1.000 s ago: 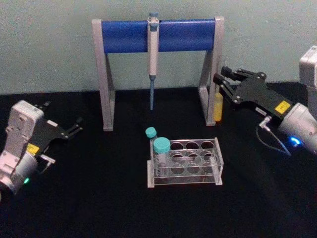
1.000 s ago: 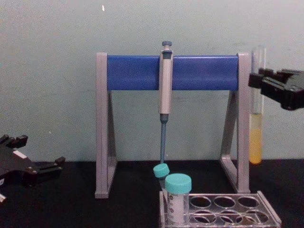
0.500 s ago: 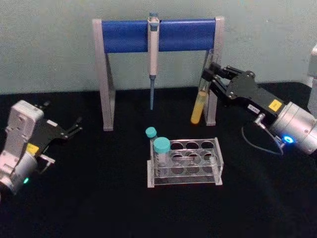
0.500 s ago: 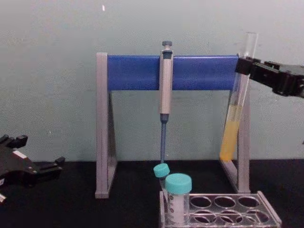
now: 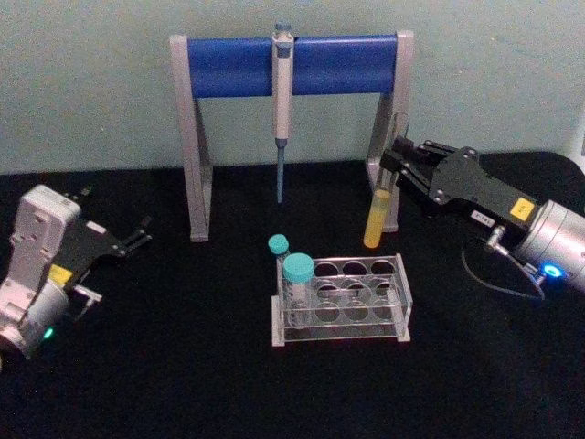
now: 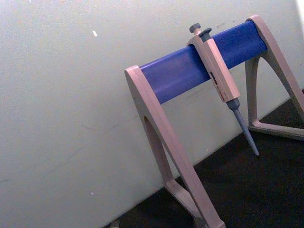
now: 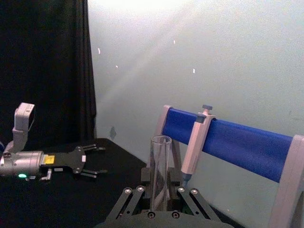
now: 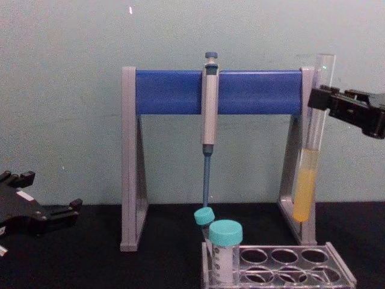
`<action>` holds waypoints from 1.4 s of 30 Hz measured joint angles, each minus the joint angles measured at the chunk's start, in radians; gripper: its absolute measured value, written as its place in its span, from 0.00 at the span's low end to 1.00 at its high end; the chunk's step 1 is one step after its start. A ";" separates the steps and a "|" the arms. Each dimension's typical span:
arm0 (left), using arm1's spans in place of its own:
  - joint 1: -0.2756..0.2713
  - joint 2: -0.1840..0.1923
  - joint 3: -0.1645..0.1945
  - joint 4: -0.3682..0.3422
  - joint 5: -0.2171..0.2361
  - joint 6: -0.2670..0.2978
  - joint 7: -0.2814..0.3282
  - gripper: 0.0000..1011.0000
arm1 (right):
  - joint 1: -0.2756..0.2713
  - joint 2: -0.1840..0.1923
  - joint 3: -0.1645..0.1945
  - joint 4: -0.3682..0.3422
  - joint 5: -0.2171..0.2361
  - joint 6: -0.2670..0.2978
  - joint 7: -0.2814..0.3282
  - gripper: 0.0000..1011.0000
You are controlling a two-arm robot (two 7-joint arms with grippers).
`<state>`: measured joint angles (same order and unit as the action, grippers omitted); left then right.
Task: Pick up the test tube from the test tube rack, shake it, then place it back into the test tube rack.
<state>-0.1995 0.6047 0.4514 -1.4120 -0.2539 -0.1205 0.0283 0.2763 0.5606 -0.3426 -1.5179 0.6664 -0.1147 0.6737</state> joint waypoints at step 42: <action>0.000 0.000 0.000 0.000 0.000 0.000 0.000 0.99 | 0.016 -0.011 -0.041 0.031 -0.043 -0.026 -0.002 0.23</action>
<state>-0.1995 0.6047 0.4514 -1.4119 -0.2539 -0.1205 0.0283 0.2919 0.5501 -0.3834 -1.4873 0.6239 -0.1403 0.6713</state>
